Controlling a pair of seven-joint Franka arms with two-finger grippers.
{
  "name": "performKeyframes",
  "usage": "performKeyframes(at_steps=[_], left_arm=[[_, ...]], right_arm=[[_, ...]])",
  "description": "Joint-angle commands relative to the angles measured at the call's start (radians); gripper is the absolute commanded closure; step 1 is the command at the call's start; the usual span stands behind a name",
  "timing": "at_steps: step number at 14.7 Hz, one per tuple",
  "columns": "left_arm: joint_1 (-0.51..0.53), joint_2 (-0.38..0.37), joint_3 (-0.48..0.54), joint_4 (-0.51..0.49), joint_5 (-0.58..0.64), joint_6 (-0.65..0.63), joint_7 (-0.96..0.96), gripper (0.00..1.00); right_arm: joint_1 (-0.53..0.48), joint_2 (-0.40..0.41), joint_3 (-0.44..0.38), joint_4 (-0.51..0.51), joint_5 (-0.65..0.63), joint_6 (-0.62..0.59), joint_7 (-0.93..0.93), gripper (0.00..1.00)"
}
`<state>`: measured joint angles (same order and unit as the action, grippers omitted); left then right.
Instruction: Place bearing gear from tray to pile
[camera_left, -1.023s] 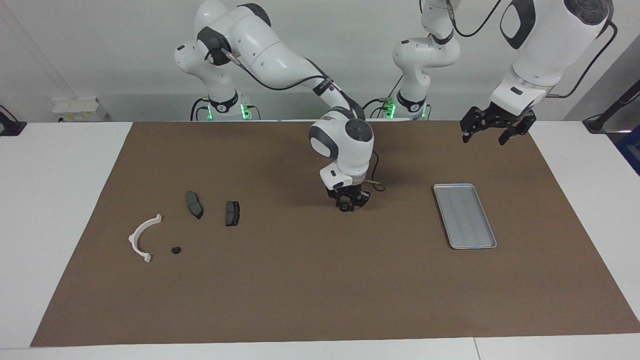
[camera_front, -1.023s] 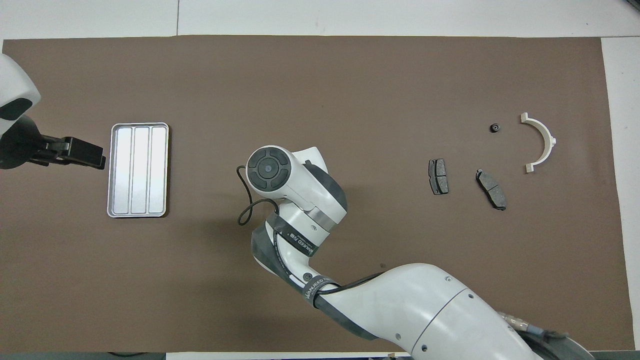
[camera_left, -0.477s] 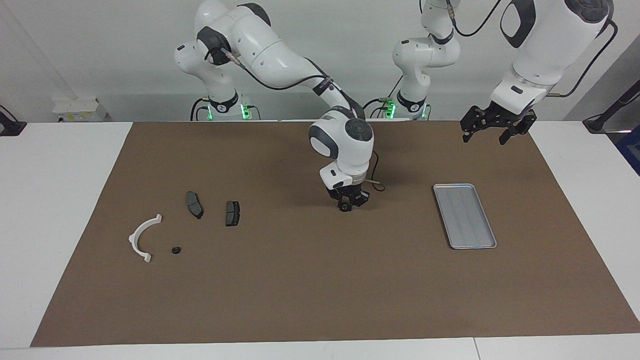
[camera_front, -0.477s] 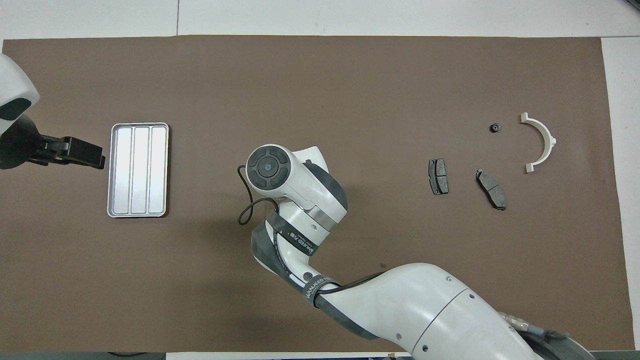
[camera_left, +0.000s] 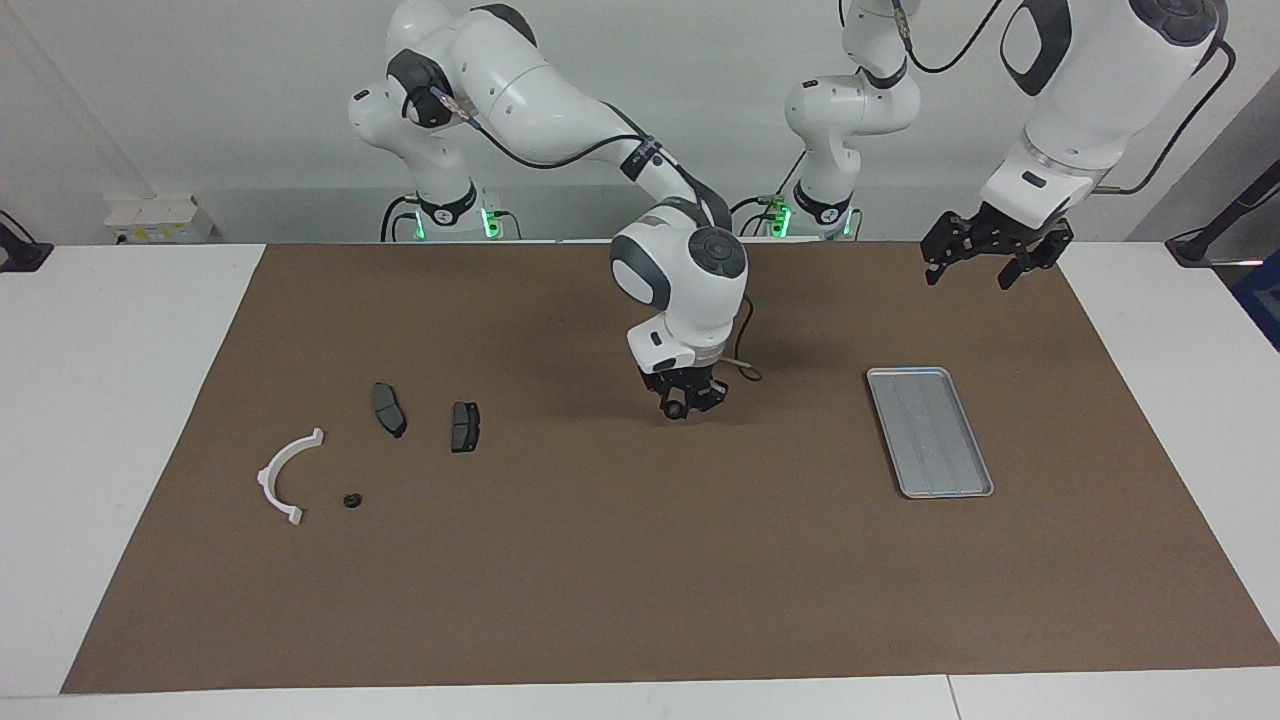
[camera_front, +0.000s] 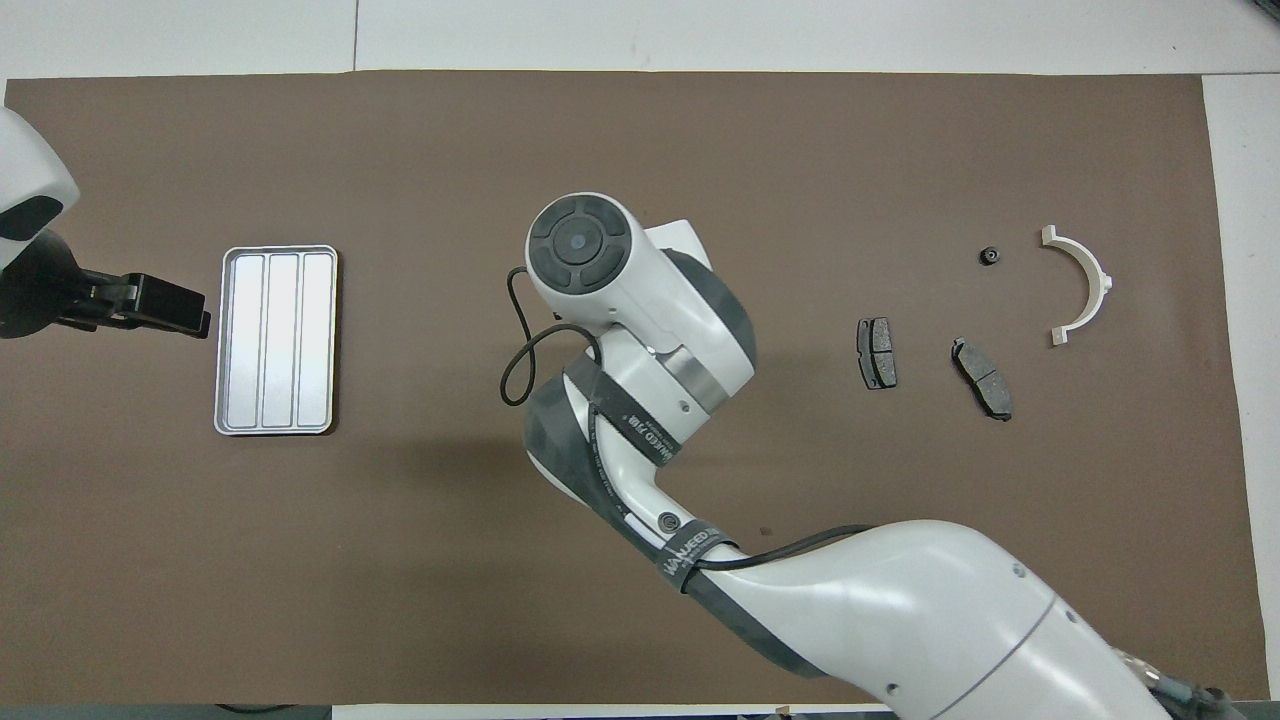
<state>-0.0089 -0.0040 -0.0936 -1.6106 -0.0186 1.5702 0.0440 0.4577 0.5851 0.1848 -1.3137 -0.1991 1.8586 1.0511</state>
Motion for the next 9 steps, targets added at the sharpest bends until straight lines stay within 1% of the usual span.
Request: performKeyframes(at_steps=[1, 4, 6, 9], left_arm=[[0.004, -0.027, -0.003, -0.028, 0.009, 0.014, 0.004, 0.00], [0.004, -0.027, -0.003, -0.028, 0.009, 0.014, 0.004, 0.00], [0.004, -0.027, -0.003, -0.028, 0.009, 0.014, 0.004, 0.00], [0.004, -0.027, -0.003, -0.028, 0.009, 0.014, 0.004, 0.00]], right_arm=[[-0.106, -0.082, 0.016, -0.013, -0.013, -0.074, -0.216, 1.00], [-0.221, -0.119, 0.016, -0.015, -0.014, -0.108, -0.469, 1.00], [-0.296, -0.126, 0.016, -0.016, -0.013, -0.114, -0.629, 1.00], [-0.393, -0.131, 0.019, -0.065, -0.010, -0.072, -0.778, 1.00]])
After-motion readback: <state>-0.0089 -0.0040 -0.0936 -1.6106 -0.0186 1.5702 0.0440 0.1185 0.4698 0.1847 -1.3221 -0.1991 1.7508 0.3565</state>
